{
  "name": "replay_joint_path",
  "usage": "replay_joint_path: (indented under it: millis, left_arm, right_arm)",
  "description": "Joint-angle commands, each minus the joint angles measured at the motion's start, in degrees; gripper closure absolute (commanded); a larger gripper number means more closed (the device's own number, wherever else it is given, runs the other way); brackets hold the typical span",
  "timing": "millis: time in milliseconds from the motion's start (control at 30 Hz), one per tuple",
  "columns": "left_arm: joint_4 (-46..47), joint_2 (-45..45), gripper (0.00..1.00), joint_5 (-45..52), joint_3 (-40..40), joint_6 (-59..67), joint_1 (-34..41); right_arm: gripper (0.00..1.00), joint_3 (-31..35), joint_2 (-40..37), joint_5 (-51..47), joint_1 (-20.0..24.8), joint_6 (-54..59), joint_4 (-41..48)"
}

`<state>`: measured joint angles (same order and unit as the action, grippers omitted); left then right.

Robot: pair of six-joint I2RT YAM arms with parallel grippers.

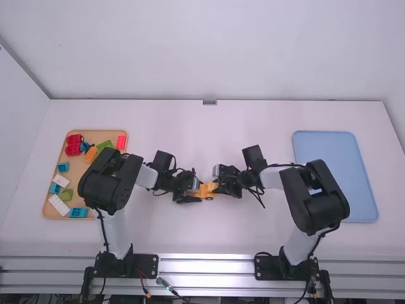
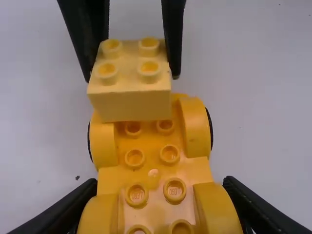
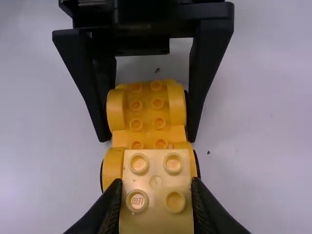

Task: Assemble lego blocks to make yellow taxi

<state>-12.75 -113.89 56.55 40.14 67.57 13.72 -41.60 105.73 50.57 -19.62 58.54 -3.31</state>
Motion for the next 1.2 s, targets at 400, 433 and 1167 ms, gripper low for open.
replay_joint_path:
  millis: [400,433,1167]
  left_arm:
    - [0.5,-0.7,0.34,1.4,0.5,0.9,0.0]
    - [0.5,-0.7,0.34,1.5,0.5,0.9,0.1]
    - [0.2,-0.7,0.36,1.5,-0.8,1.3,0.3]
  right_arm:
    - [1.0,-0.5,0.7,-2.6,-4.1,-1.7,-1.0]
    - [1.0,-0.5,0.7,-2.8,-4.0,-1.7,-1.0]
    - [1.0,-0.5,0.7,-3.1,-4.1,-3.9,-2.3]
